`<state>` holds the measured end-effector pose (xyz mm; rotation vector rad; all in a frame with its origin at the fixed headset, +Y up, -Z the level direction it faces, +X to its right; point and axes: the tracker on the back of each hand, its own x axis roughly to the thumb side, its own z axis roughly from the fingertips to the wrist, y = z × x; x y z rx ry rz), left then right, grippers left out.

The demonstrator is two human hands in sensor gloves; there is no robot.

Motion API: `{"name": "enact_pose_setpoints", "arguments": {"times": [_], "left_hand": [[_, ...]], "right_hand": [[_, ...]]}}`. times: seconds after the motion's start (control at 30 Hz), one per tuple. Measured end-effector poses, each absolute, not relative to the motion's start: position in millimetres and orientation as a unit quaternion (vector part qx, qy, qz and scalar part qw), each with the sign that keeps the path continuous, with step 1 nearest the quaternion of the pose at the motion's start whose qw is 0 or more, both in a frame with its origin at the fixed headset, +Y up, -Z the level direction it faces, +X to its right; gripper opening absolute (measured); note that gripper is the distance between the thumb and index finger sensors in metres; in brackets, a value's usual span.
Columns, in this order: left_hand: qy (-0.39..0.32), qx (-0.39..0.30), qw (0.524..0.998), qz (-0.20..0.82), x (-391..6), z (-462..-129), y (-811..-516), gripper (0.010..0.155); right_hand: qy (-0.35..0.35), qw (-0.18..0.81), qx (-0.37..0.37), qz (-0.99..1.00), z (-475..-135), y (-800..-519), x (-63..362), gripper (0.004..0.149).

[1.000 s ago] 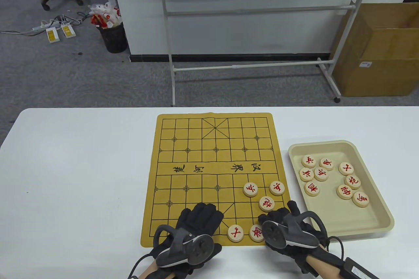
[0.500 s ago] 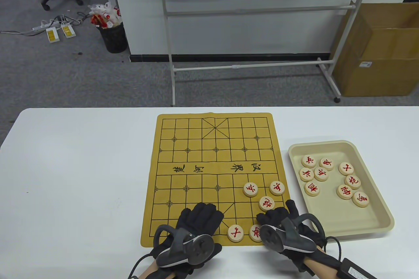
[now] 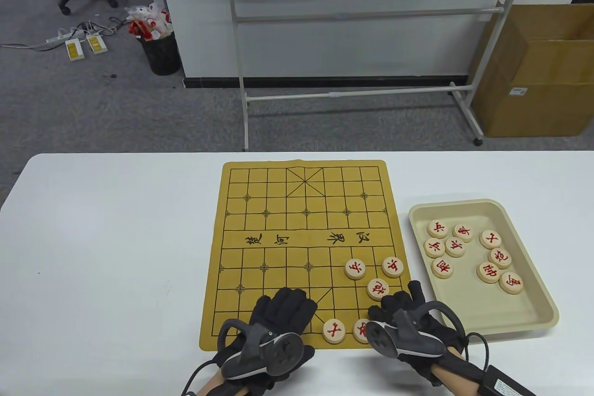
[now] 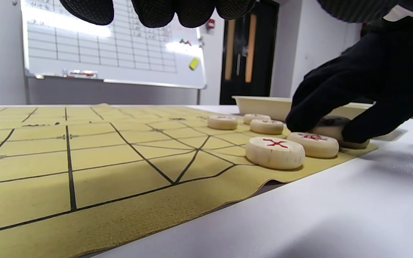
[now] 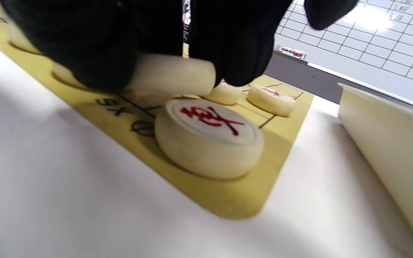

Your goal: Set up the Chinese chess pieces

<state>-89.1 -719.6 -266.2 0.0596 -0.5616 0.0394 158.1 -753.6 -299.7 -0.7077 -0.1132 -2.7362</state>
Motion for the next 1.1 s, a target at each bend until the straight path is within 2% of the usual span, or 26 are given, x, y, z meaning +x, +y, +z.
{"name": "enact_pose_setpoints", "arguments": {"times": [0.27, 0.47, 0.57, 0.67, 0.73, 0.83, 0.9, 1.0, 1.1], "left_hand": [[-0.277, 0.030, 0.960, 0.020, -89.1, -266.2, -719.6, 0.085], [-0.277, 0.029, 0.960, 0.019, -89.4, -265.6, -718.3, 0.085], [-0.277, 0.031, 0.960, 0.019, -89.4, -265.5, -718.0, 0.085], [-0.277, 0.033, 0.960, 0.019, -89.5, -265.6, -717.7, 0.085], [-0.277, 0.033, 0.960, 0.020, -89.4, -265.7, -718.0, 0.085], [-0.278, 0.033, 0.960, 0.020, -89.4, -265.5, -717.9, 0.085], [-0.278, 0.034, 0.960, 0.021, -89.5, -265.5, -717.8, 0.085], [-0.278, 0.035, 0.960, 0.021, -89.8, -265.6, -717.9, 0.085], [-0.277, 0.035, 0.960, 0.021, -90.1, -265.6, -717.9, 0.085]], "right_hand": [[-0.035, 0.113, -0.265, -0.957, -299.6, -758.3, 156.0, 0.070], [-0.042, 0.121, -0.264, -0.956, -300.1, -763.5, 156.3, 0.070], [-0.014, 0.103, -0.250, -0.963, -301.9, -744.0, 162.0, 0.072], [0.029, 0.069, -0.205, -0.976, -308.4, -710.1, 180.6, 0.072], [0.040, 0.054, -0.154, -0.986, -320.5, -682.1, 206.8, 0.072], [0.069, 0.072, -0.084, -0.991, -342.2, -656.6, 247.2, 0.072], [0.093, 0.090, -0.049, -0.990, -358.6, -651.9, 274.3, 0.071], [0.038, 0.130, 0.015, -0.991, -381.3, -658.7, 310.4, 0.071], [-0.022, 0.122, 0.065, -0.990, -399.2, -679.9, 342.4, 0.070]]}}
